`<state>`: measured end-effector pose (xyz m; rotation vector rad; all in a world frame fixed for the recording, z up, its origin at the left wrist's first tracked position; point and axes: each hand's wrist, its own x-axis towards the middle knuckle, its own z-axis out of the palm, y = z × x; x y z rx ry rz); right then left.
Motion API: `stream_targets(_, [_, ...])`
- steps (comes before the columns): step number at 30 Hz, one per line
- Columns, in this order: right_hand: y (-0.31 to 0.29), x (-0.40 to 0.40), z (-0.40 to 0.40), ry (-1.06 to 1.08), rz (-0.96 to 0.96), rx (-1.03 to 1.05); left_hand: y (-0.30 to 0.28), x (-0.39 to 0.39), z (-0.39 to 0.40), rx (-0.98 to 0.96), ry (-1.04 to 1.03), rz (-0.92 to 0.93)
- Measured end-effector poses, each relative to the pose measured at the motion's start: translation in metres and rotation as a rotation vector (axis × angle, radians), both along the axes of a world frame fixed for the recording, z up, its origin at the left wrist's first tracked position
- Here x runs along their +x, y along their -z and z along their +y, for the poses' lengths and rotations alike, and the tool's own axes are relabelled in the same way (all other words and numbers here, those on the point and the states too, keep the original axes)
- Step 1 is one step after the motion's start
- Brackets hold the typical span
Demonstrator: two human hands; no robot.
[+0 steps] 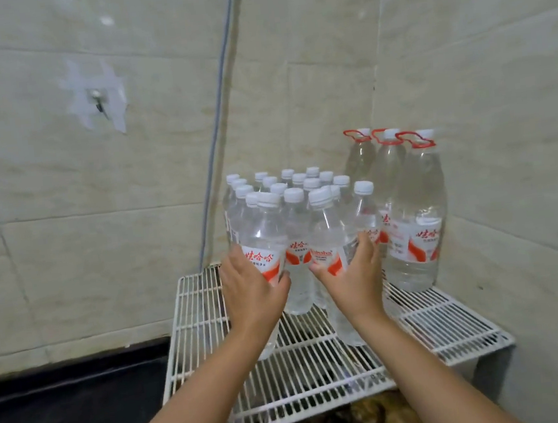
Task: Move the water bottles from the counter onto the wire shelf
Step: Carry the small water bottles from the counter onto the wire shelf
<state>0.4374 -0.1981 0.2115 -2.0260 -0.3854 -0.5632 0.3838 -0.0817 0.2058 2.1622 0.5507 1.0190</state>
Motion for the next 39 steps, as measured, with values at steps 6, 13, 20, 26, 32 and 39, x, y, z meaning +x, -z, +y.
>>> stream_targets(6, [0.023, 0.023, -0.003, -0.063, 0.005, 0.090, 0.017, 0.014, -0.020, -0.039, -0.021, -0.041])
stream_targets(13, [0.022, 0.043, -0.044, -0.454, 0.103, 0.130, 0.014, 0.016, -0.032, -0.083, -0.134, 0.004])
stream_targets(20, [0.004, 0.078, -0.073, -0.881, 0.408, 0.148, 0.018, 0.011, -0.045, -0.213, -0.218, -0.047])
stream_targets(26, [0.000, 0.084, -0.080, -0.921, 0.398, -0.044, 0.014, 0.007, -0.047, -0.260, -0.196, -0.071])
stream_targets(32, [0.022, 0.057, -0.062, -0.389, 0.075, 0.127, 0.016, 0.014, -0.060, -0.277, -0.184, -0.110])
stream_targets(39, [0.021, 0.048, -0.042, -0.234, 0.033, 0.155, 0.009, 0.039, -0.081, -0.196, -0.132, -0.058])
